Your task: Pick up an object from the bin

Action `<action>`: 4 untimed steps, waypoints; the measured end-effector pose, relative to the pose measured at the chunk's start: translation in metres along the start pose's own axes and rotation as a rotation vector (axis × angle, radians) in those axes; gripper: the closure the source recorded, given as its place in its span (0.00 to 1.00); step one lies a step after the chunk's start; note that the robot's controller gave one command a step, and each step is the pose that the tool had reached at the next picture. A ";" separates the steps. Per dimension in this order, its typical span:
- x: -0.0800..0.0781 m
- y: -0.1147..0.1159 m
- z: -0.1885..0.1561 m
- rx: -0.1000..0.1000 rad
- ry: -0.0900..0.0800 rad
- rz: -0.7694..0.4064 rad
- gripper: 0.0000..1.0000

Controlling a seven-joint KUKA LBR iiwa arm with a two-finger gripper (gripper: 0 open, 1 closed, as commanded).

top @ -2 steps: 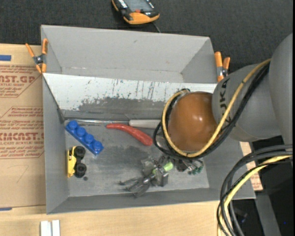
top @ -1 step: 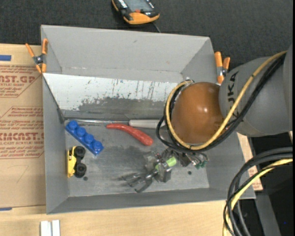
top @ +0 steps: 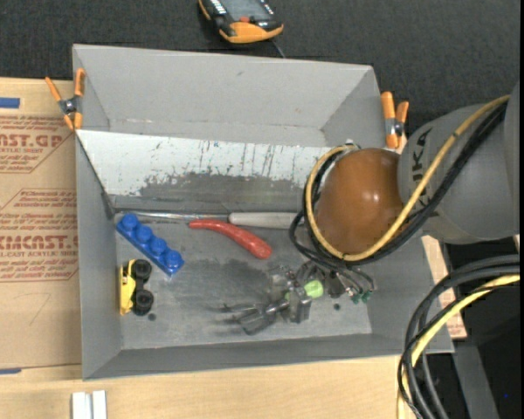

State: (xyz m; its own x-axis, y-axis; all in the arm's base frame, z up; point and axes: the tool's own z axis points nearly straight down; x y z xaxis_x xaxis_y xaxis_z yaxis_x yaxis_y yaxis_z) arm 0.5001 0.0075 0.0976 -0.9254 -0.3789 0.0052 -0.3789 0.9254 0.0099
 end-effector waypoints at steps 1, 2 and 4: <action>0.002 0.003 0.000 -0.002 0.005 0.004 1.00; 0.013 0.012 -0.048 -0.002 0.001 0.068 1.00; -0.007 0.009 -0.125 -0.005 0.008 0.027 1.00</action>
Offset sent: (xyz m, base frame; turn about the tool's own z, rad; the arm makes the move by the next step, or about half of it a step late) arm -0.0162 0.0051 0.0464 0.0675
